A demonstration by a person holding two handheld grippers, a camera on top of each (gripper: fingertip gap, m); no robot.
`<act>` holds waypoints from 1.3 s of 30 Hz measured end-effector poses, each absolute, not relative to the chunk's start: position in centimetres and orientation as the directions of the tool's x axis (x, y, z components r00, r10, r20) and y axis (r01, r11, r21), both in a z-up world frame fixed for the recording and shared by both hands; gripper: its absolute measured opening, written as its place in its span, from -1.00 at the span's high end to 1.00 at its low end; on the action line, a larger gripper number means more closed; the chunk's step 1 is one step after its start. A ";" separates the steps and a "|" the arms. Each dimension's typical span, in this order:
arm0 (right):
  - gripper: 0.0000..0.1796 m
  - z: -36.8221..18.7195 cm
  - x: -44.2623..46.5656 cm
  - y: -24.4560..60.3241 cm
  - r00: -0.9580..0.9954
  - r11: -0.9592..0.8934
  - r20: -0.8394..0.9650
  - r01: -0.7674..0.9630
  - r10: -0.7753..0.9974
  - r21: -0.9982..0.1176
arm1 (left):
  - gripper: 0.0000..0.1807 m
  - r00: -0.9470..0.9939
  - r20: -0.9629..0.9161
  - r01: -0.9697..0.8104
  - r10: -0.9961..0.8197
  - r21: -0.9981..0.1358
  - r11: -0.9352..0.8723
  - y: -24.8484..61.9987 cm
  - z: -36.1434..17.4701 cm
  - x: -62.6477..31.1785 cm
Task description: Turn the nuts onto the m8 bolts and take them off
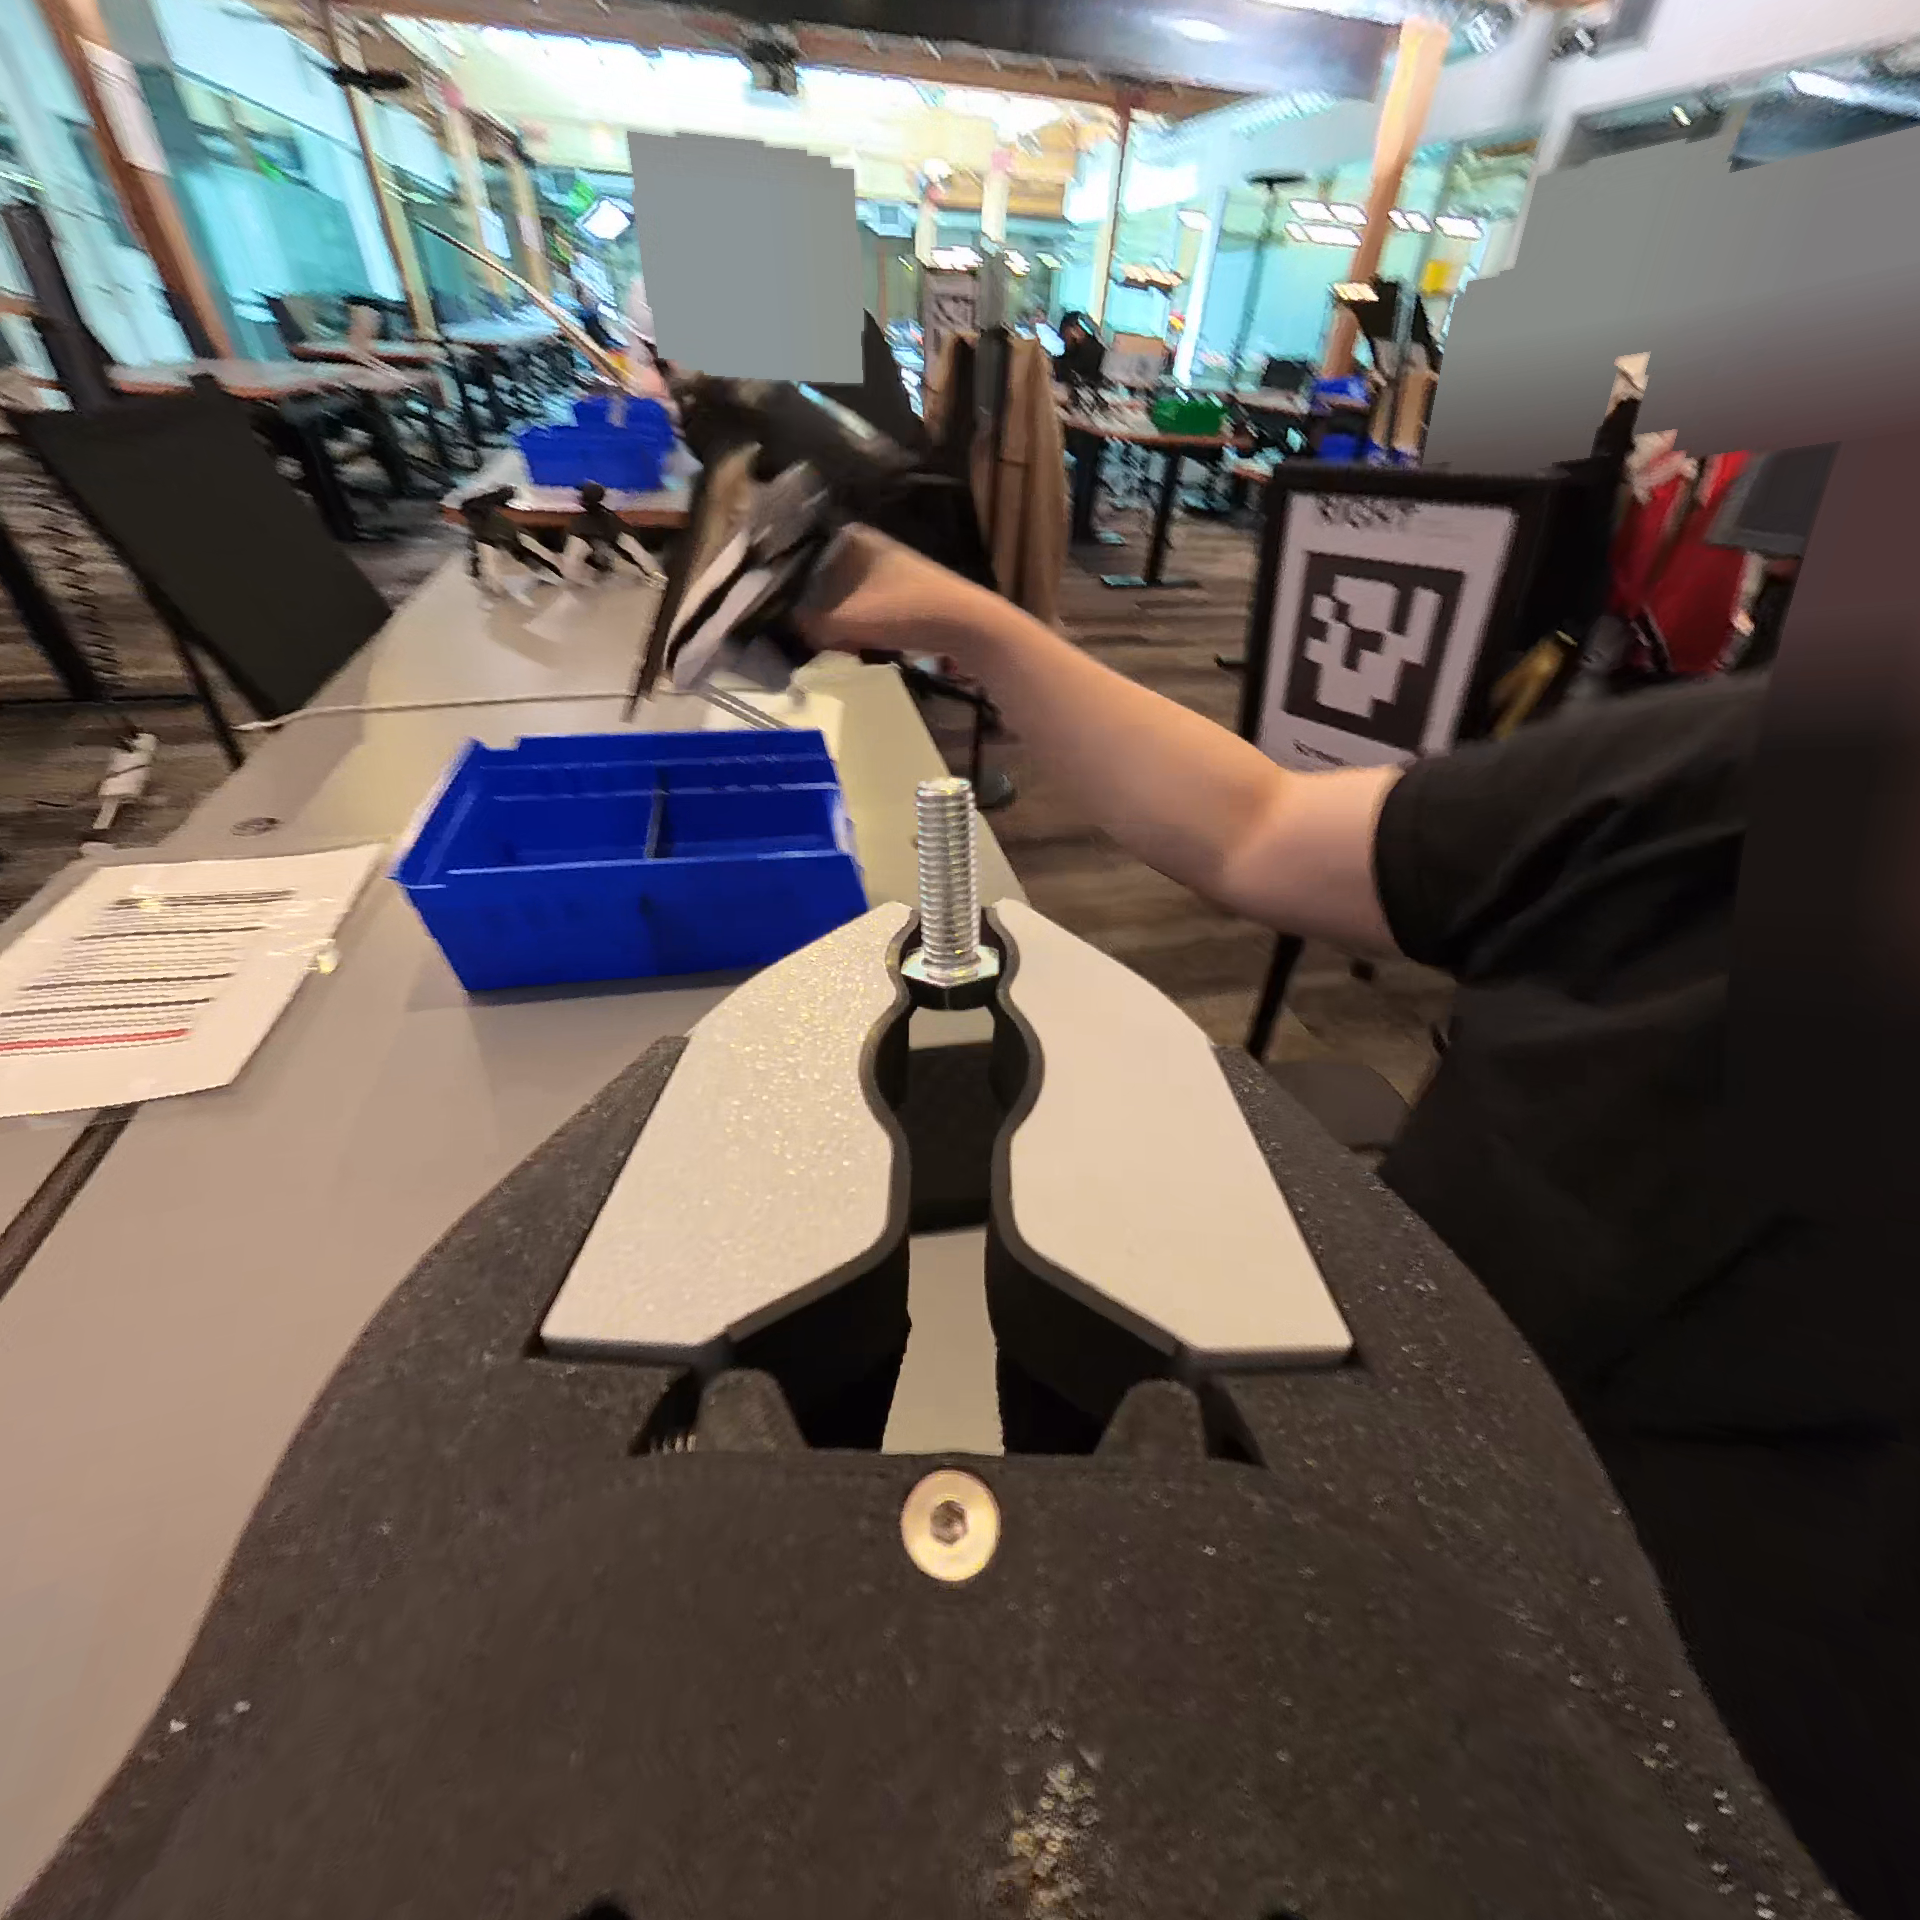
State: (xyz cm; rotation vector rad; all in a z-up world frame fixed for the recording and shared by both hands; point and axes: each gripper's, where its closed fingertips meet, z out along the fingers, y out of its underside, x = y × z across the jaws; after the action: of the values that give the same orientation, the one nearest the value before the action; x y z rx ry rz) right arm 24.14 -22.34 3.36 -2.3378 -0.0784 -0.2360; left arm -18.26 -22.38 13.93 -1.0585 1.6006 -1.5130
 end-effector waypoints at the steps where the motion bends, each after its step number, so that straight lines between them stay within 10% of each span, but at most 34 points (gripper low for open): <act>1: 0.72 6.6 20.8 -21.2 0.982 -0.595 0.180 0.173 0.048 -0.785 | 0.89 -0.418 0.062 -0.095 -0.906 -0.995 -0.024 -22.0 14.0 -17.8; 6: 0.74 17.4 -0.2 -19.7 0.785 -0.081 0.067 0.147 0.617 -0.986 | 0.88 -0.343 0.100 -0.070 -0.934 -0.994 -0.081 -20.4 13.7 -16.0; 11: 0.76 18.7 -12.9 -20.7 0.484 0.033 0.041 0.025 0.874 -0.999 | 0.89 -0.331 0.105 -0.065 -0.938 -0.994 -0.089 -20.2 13.6 -15.8; 34: 0.92 15.6 -19.8 -18.7 0.353 -0.034 -0.018 0.040 0.936 -0.999 | 0.88 -0.325 0.032 -0.040 -0.945 -0.999 -0.020 -20.6 13.9 -16.0; 39: 0.92 16.7 -18.6 -19.0 0.360 -0.015 -0.017 -0.008 0.933 -1.000 | 0.52 -0.253 -0.049 -0.026 -0.966 -0.998 0.057 -20.6 13.8 -15.4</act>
State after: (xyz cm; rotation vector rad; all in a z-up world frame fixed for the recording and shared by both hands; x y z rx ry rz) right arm -18.63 -18.99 16.71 -1.3695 -0.9227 0.9474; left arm -15.36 -20.55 13.76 -1.0625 1.4444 -1.3369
